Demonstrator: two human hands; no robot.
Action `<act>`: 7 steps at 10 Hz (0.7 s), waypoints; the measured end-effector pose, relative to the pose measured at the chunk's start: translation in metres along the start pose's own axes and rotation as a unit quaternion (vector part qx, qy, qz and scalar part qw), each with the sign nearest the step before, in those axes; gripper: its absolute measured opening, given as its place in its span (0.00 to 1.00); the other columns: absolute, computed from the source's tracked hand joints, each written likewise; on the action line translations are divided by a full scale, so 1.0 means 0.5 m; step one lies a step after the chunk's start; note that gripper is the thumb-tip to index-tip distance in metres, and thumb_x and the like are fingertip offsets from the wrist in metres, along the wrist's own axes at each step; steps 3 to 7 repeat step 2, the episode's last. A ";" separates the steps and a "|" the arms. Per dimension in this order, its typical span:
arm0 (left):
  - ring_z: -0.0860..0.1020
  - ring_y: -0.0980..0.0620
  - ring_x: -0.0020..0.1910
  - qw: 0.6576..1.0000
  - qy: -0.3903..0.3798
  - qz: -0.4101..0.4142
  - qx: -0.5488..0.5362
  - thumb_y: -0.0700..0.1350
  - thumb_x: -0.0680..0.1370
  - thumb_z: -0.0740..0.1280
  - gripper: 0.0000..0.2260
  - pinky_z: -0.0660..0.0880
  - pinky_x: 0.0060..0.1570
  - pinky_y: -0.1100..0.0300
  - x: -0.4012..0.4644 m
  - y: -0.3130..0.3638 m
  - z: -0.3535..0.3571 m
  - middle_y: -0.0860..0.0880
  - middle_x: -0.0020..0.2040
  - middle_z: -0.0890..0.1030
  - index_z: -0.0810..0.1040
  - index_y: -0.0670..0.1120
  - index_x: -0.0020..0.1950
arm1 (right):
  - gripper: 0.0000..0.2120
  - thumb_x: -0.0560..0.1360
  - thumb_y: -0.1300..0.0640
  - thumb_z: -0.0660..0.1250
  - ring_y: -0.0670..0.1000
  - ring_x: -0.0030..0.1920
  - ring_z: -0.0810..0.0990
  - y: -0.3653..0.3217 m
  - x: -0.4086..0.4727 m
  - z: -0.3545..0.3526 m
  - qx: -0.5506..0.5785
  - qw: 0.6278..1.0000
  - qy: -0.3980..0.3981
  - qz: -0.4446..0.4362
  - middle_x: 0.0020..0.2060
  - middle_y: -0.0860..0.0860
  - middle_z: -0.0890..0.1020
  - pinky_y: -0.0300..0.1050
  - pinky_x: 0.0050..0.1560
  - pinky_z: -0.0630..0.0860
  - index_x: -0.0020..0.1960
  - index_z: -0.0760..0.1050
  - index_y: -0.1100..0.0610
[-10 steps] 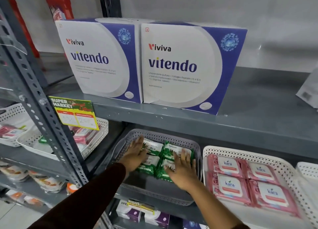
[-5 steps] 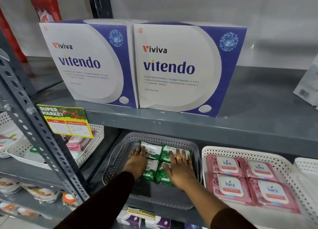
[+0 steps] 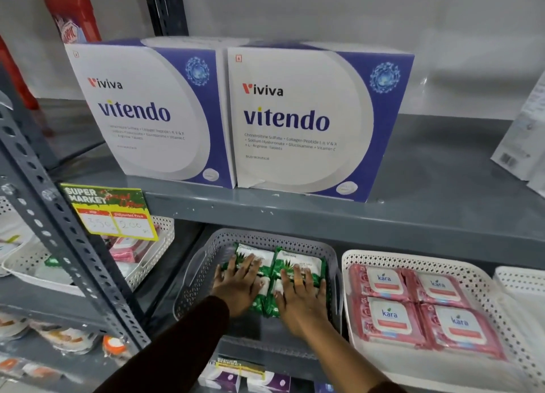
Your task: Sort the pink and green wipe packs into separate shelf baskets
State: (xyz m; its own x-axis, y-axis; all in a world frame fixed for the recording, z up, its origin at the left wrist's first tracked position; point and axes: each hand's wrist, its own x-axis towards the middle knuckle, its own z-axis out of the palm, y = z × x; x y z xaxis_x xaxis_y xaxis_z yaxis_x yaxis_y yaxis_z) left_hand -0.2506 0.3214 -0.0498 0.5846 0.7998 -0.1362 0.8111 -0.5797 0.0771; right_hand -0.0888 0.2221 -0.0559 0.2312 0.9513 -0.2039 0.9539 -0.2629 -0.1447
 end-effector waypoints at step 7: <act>0.36 0.45 0.76 0.999 0.042 -0.005 0.003 0.57 0.84 0.44 0.28 0.38 0.73 0.47 -0.015 0.025 -0.032 0.48 0.79 0.39 0.37 0.48 0.78 | 0.32 0.82 0.39 0.41 0.59 0.76 0.31 -0.009 -0.031 -0.049 0.032 0.999 0.025 -0.008 0.78 0.56 0.36 0.62 0.72 0.28 0.79 0.35 0.52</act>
